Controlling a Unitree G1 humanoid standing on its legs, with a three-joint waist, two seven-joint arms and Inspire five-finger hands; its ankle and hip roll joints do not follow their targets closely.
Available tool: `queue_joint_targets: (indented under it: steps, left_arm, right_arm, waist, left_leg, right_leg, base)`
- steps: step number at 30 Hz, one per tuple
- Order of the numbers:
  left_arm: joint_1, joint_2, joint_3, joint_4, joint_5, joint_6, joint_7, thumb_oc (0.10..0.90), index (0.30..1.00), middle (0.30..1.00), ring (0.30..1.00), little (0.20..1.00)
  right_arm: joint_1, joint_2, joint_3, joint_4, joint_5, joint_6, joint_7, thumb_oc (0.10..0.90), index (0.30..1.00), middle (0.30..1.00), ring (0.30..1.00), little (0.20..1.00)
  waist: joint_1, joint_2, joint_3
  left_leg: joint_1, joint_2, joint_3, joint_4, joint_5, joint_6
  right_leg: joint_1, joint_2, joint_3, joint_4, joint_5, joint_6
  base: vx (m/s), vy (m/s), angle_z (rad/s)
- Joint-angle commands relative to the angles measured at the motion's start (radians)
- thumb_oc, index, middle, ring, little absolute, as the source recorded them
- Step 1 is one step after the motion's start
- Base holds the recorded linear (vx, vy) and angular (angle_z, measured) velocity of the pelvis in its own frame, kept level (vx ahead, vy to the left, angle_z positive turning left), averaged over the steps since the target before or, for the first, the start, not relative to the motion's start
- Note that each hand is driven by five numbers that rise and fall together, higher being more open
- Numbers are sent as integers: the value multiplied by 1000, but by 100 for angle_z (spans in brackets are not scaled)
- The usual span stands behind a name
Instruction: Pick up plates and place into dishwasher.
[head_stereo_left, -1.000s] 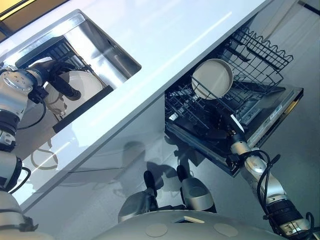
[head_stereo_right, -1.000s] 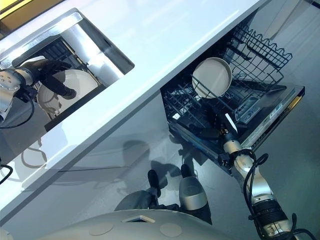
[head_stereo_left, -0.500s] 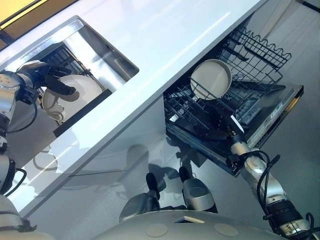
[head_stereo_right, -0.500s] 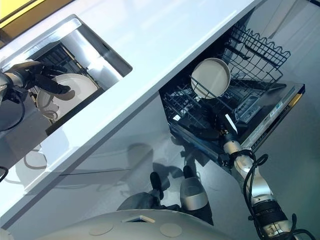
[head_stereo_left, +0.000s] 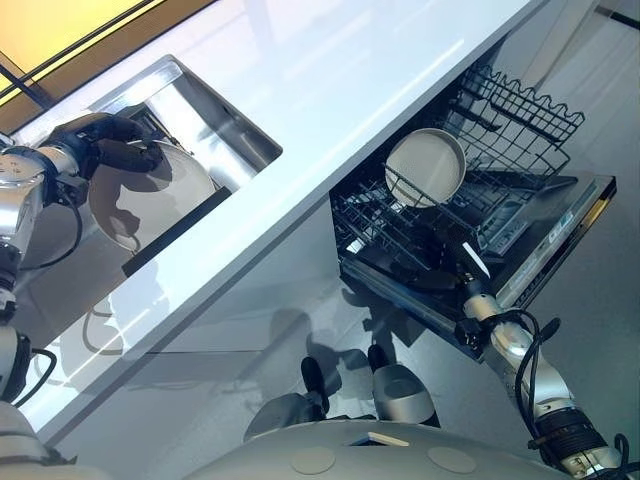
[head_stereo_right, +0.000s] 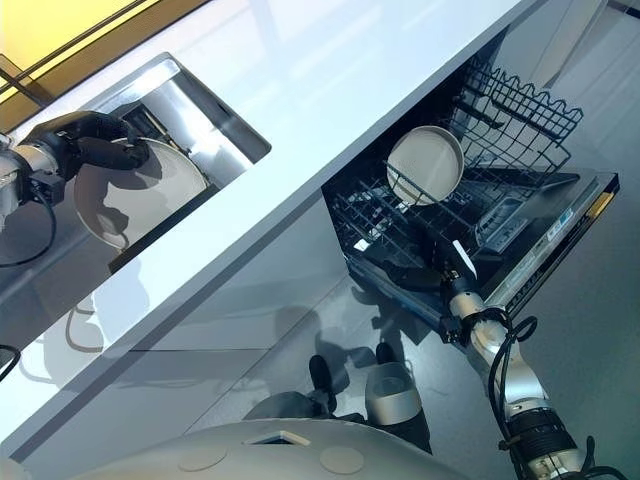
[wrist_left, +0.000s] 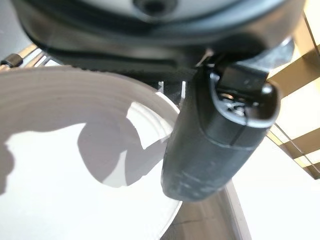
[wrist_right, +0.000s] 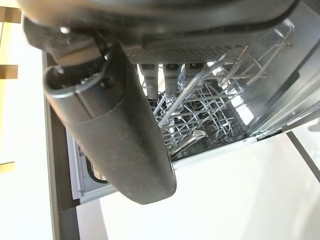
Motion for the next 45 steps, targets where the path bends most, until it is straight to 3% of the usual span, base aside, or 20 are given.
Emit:
queue_joint_targets:
  steps: [1,3,5,7,9,10,11,12,13,14,16,17,26,28,35,45]
  left_arm:
    - [-17,-35,-42,-74,-67,-3,-164,100,300,300,300,200]
    - [-14,-31,-50,-80,-38,-1,-181,147,340,340,340,247]
    - [-9,-27,-51,-85,-18,6,-198,144,338,338,338,244]
    - [-12,-20,-66,-89,12,17,-221,213,396,396,396,313]
    - [-13,-6,-85,-97,52,27,-246,185,373,373,373,285]
    - [-10,-3,-93,-101,82,32,-251,133,328,328,328,233]
    - [-9,0,-97,-102,108,37,-269,171,361,361,361,271]
    - [1,14,-105,-116,133,51,-296,243,422,422,422,343]
    - [12,24,-107,-122,153,52,-313,399,556,556,556,499]
    - [15,27,-107,-124,157,52,-319,435,587,587,587,535]
    - [25,36,-111,-141,176,61,-332,740,848,848,848,840]
    - [33,41,-110,-155,179,73,-330,800,900,900,900,900]
    - [54,31,-76,-171,208,61,-280,800,900,900,900,900]
    - [57,34,-66,-163,220,39,-262,100,300,300,300,200]
    - [49,44,6,-132,212,-91,-96,100,300,300,300,200]
    - [-7,64,32,-84,327,-212,25,100,300,300,300,200]
  right_arm:
    - [-50,-15,-37,-88,11,-110,5,800,900,900,900,900]
    - [-50,-17,-38,-92,13,-110,4,800,900,900,900,900]
    - [-50,-21,-41,-95,15,-108,5,800,900,900,900,900]
    - [-51,-22,-43,-95,15,-109,8,800,900,900,900,900]
    - [-52,-30,-46,-97,19,-110,10,800,900,900,900,900]
    - [-53,-32,-49,-97,20,-110,12,800,900,900,900,900]
    - [-53,-36,-52,-97,23,-111,16,800,900,900,900,900]
    - [-52,-38,-56,-99,25,-114,16,800,900,900,900,900]
    - [-52,-42,-58,-98,29,-116,17,800,900,900,900,900]
    - [-53,-43,-58,-98,30,-116,17,800,900,900,900,900]
    - [-58,-47,-59,-102,32,-112,14,800,900,900,900,900]
    - [-61,-49,-60,-105,34,-110,13,800,900,900,900,900]
    - [-79,-44,-50,-88,33,-111,9,800,900,900,900,900]
    - [-82,-42,-50,-86,31,-110,9,800,900,900,900,900]
    - [-84,-51,-68,-105,30,-107,21,800,900,900,900,900]
    - [-110,-74,-84,-126,45,-108,33,800,900,900,900,900]
  waist:
    - [12,-1,-72]
    - [13,-1,-72]
    - [14,-2,-73]
    - [13,0,-74]
    - [13,0,-73]
    - [14,0,-74]
    - [14,0,-74]
    - [16,0,-74]
    - [18,0,-74]
    - [19,1,-74]
    - [23,2,-73]
    - [25,2,-73]
    - [38,3,-82]
    - [40,3,-84]
    - [41,1,-85]
    - [43,-7,-93]
  left_leg:
    - [-1,-48,9,50,-128,28]
    - [0,-48,9,49,-128,29]
    - [1,-48,9,49,-128,29]
    - [1,-48,10,49,-128,29]
    - [2,-48,11,48,-128,29]
    - [3,-49,11,47,-128,29]
    - [4,-49,11,46,-128,30]
    - [3,-49,10,48,-129,30]
    - [3,-50,9,49,-129,30]
    - [3,-50,8,50,-129,30]
    - [5,-50,4,48,-128,30]
    - [5,-51,2,49,-127,31]
    - [11,-48,0,42,-124,28]
    - [13,-47,2,41,-124,27]
    - [16,-43,3,38,-124,26]
    - [13,-42,-1,38,-124,23]
  right_leg:
    - [-60,32,-5,58,-24,59]
    - [-59,32,-5,57,-24,59]
    - [-59,31,-7,57,-23,60]
    - [-58,31,-7,55,-22,60]
    - [-56,30,-9,52,-21,62]
    - [-54,30,-10,51,-20,62]
    - [-53,29,-11,49,-20,63]
    - [-50,29,-13,46,-19,62]
    - [-49,29,-14,46,-18,63]
    - [-49,28,-14,46,-18,63]
    - [-46,28,-18,44,-18,63]
    - [-44,29,-19,45,-19,62]
    - [-32,29,-36,38,-24,58]
    - [-30,29,-38,38,-25,58]
    - [-27,31,-40,38,-30,56]
    - [-31,36,-32,40,-32,52]
  base:
    - [0,0,0]
    - [0,0,0]
    - [0,0,0]
    - [-15,2,0]
    - [-35,3,0]
    - [-34,3,0]
    - [-42,2,0]
    - [-44,0,-1]
    - [-41,-2,-1]
    - [-35,-3,-1]
    - [-20,-2,0]
    - [-46,-9,0]
    - [-17,-5,1]
    - [0,0,0]
    - [0,0,0]
    - [0,0,0]
